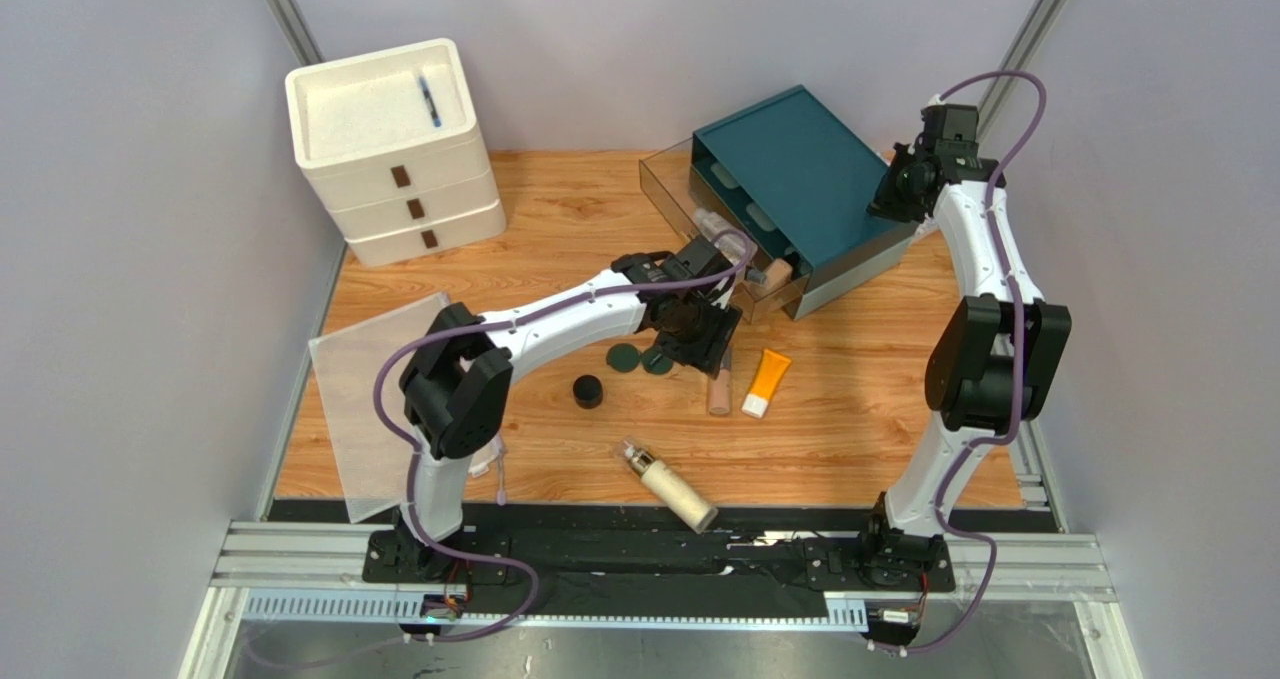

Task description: Organize the makeup

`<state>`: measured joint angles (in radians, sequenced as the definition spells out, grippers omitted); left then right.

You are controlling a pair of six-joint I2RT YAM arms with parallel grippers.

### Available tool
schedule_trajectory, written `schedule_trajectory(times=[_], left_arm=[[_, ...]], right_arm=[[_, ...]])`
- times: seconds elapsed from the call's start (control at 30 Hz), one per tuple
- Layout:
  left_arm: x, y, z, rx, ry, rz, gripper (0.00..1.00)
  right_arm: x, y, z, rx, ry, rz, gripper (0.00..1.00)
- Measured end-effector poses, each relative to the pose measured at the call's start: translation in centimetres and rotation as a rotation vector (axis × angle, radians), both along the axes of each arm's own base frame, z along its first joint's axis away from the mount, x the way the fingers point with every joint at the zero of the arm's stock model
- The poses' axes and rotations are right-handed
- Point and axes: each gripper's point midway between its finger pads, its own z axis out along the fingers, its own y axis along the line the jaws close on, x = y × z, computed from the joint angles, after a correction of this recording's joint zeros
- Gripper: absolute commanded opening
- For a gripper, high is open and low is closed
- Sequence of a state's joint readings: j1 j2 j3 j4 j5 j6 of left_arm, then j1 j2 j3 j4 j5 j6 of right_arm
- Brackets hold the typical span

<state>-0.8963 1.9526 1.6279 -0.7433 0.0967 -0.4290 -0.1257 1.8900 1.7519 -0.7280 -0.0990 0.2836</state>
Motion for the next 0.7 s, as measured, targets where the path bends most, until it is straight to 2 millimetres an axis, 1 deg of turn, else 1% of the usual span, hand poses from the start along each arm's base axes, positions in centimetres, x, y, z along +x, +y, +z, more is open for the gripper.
schedule_trajectory(times=[0.07,0.17,0.3,0.7], left_arm=[[-0.4,-0.7,-1.7,-0.004,0.050,0.000,0.62],[-0.8,-1.5,-3.4,-0.013,0.104,-0.001,0.62],[-0.8,-2.5,-3.4,-0.056,0.118,0.006,0.61],[-0.5,-3.8,-3.6,-0.095,0.114,0.044,0.59]], right_arm=[[0.0,0.1,0.0,0.004,-0.004,0.005,0.00],[0.0,0.1,0.0,0.006,-0.011,0.009,0.00],[0.1,0.1,0.0,0.004,-0.025,0.016,0.00],[0.1,0.1,0.0,0.008,-0.038,0.028,0.00]])
